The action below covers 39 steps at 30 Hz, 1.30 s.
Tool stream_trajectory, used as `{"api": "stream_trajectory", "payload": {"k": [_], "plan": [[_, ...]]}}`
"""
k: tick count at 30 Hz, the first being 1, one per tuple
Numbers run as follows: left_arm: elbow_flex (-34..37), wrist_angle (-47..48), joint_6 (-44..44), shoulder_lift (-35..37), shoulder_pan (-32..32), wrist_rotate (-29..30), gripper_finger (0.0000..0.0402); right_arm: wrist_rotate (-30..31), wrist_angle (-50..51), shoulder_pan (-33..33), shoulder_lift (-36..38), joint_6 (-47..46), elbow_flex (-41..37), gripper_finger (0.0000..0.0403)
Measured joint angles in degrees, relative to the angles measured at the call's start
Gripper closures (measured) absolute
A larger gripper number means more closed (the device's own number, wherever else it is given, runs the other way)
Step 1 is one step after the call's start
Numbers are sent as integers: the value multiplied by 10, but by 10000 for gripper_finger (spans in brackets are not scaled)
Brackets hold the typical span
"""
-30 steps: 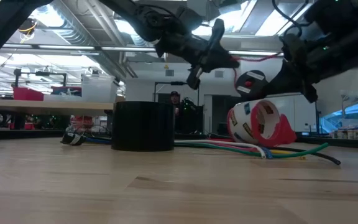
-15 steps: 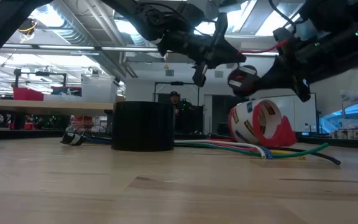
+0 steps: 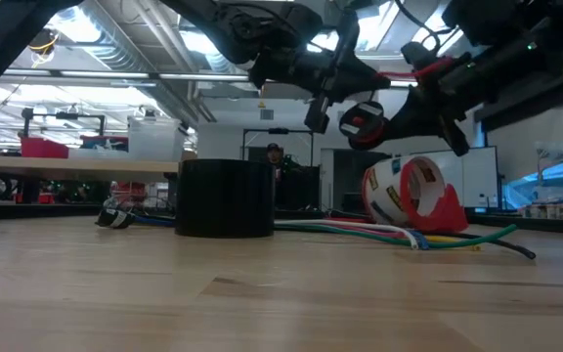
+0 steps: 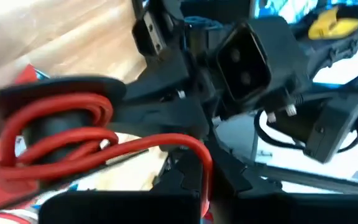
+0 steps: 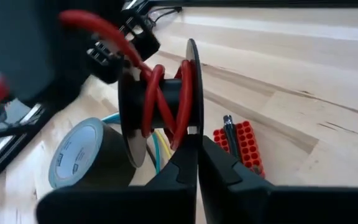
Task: Coil cords
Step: Coil the red wire on the black spool
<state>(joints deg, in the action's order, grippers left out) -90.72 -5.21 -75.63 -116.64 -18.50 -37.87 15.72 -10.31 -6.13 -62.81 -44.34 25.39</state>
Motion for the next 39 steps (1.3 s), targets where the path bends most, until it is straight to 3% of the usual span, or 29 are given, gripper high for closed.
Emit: {"api": "stream_trajectory", "payload": {"k": [19, 26, 32, 39], "plan": [[0, 1, 257, 0, 8, -7, 400, 17, -32, -8, 16, -26, 0, 400], [0, 4, 344, 0, 22, -7, 352, 18, -31, -8, 16, -26, -1, 400], [0, 4, 356, 0, 27, 16, 312, 18, -32, -8, 16, -26, -1, 400], [0, 35, 327, 0, 28, 25, 326, 18, -33, -8, 16, -26, -1, 400]]}}
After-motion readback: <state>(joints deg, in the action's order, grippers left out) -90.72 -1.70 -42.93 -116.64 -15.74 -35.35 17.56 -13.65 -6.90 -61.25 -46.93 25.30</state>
